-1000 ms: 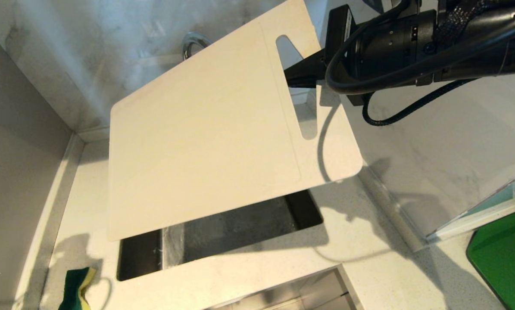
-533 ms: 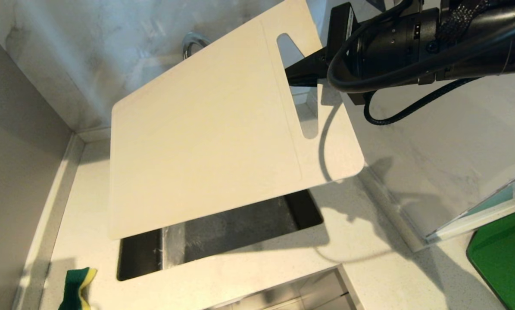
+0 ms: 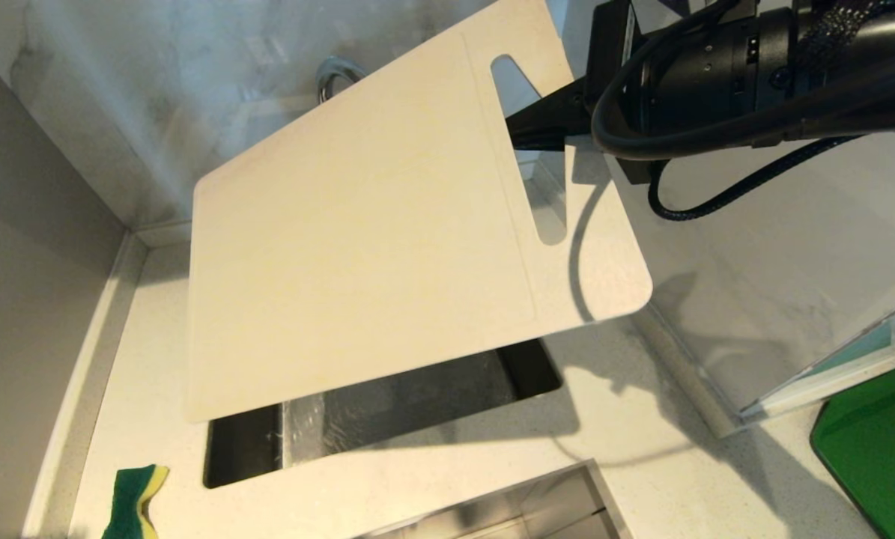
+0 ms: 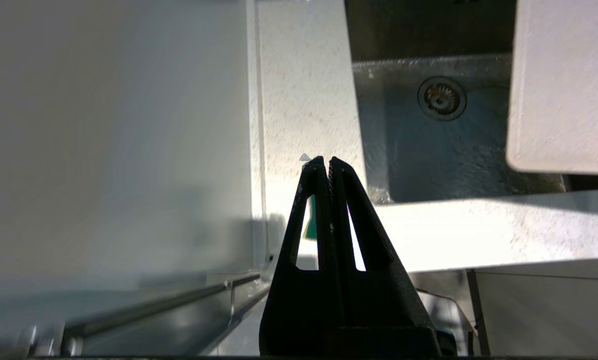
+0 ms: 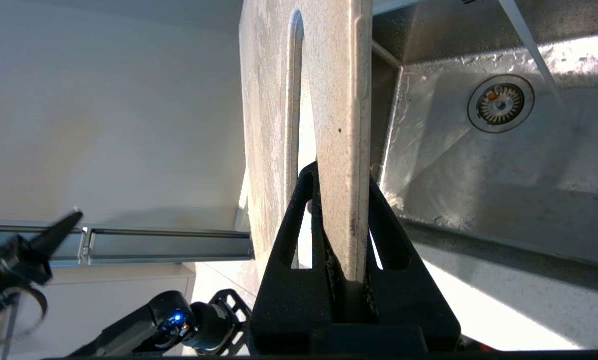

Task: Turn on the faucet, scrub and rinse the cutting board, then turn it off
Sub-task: Put down the cutting board

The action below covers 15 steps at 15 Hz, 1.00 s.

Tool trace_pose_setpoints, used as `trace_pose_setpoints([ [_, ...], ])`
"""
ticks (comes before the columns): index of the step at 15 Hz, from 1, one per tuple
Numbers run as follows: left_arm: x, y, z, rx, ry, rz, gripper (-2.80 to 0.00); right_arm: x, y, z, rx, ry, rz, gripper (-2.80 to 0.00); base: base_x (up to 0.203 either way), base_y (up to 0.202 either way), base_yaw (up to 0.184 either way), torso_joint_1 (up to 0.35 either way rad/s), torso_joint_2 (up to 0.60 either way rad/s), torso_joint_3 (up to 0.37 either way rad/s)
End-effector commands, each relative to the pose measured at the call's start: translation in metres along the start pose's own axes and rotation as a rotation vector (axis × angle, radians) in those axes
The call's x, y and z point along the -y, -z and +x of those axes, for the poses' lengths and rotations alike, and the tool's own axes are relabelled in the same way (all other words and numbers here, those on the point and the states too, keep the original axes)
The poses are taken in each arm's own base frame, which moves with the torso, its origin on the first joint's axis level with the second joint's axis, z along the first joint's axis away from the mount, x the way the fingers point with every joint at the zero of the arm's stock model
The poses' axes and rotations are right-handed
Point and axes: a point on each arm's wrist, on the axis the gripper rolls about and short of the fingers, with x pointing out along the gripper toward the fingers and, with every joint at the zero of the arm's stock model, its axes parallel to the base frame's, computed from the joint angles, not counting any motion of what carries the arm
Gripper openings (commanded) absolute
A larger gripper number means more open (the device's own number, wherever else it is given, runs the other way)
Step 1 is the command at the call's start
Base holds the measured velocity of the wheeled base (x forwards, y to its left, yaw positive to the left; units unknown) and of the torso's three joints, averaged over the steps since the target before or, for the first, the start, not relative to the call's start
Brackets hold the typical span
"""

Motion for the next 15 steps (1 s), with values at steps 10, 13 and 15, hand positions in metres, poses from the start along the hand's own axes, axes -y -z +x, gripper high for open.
trace_pose_setpoints([
  [10,-0.018,0.136,0.013,-0.075,-0.016,-0.001,-2.8,0.0,0.007,-0.006,-0.017,0.007,0.013,-2.8,0.0,0.0,0.0,0.0,0.0,0.0],
  [13,-0.016,0.161,0.042,0.027,0.012,0.076,-2.8,0.001,0.007,-0.007,-0.015,0.011,0.014,-2.8,0.0,0.0,0.0,0.0,0.0,0.0],
  [15,-0.017,0.179,0.052,0.101,0.034,0.142,-2.8,0.001,0.007,-0.008,-0.013,0.013,0.014,-2.8,0.0,0.0,0.0,0.0,0.0,0.0],
])
